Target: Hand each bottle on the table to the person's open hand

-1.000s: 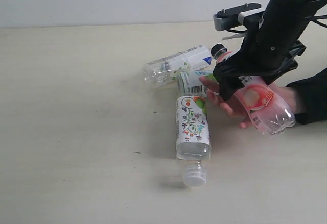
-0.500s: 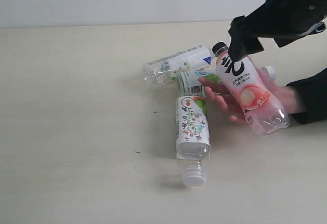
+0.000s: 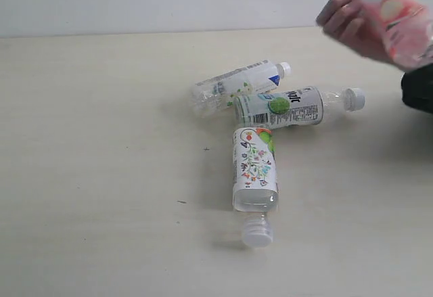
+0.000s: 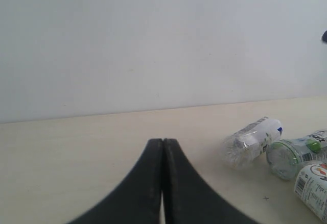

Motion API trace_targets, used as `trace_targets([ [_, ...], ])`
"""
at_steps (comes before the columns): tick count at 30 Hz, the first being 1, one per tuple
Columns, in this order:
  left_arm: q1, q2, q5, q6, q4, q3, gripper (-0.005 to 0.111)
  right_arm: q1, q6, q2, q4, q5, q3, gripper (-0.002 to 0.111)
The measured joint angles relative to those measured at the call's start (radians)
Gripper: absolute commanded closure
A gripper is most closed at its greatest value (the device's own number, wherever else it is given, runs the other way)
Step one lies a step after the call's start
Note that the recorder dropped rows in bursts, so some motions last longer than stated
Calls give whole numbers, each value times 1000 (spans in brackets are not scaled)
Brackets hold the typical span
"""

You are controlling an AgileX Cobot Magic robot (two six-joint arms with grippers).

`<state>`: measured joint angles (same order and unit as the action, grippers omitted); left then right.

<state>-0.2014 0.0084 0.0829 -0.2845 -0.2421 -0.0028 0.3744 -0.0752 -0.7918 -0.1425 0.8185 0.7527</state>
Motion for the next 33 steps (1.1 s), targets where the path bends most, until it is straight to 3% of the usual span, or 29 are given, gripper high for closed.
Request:
trace_targets([
  [12, 0, 0, 0, 0, 0, 0, 107, 0, 0, 533, 44, -40, -193, 108],
  [24, 0, 0, 0, 0, 0, 0, 107, 0, 15, 677, 48, -215, -385, 108],
  [33, 0, 0, 0, 0, 0, 0, 107, 52, 26, 684, -3, -257, -414, 108],
])
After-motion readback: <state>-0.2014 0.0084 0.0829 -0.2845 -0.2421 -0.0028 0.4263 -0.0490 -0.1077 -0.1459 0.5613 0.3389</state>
